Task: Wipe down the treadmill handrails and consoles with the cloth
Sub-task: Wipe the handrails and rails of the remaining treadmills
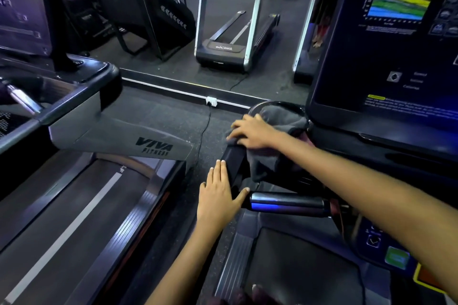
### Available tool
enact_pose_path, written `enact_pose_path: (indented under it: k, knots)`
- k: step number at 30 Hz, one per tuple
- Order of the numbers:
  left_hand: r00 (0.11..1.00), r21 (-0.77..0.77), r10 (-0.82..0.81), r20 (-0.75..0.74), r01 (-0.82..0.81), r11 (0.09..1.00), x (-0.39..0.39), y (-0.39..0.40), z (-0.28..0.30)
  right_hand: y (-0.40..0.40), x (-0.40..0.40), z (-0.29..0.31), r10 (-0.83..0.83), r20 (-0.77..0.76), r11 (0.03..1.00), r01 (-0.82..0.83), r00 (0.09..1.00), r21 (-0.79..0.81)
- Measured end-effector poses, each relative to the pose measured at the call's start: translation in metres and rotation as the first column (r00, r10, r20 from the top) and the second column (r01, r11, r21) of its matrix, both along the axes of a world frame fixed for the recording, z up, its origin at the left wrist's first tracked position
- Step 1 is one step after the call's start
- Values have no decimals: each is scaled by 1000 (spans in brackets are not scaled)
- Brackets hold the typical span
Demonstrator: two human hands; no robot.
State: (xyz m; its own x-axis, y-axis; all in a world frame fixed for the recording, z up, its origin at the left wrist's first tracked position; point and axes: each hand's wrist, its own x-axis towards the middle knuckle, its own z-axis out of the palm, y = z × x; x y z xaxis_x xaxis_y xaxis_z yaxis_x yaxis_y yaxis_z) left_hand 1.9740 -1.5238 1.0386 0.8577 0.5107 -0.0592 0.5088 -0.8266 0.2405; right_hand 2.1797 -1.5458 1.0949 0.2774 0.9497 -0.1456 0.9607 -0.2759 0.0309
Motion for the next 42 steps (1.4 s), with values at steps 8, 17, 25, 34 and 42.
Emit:
enact_pose_path:
  k: [8,17,25,34,42]
  knots:
    - [997,-93,51,-48,-56,994,20,4,15,-3,13,-11,-354,6,925,350,935,149]
    - [1000,-79,-13,-16,12,997,53,14,7,-49,-6,-35,-271,102,936,237,957,261]
    - [999,-83,-4,36,7,997,54,15,3,-33,17,-22,-392,-26,896,388,920,213]
    - [997,-101,5,76,3,995,53,15,3,6,77,-4,-631,-107,758,640,768,124]
    - [998,-79,7,68,-2,997,56,17,1,-1,46,-15,-395,-13,903,390,919,180]
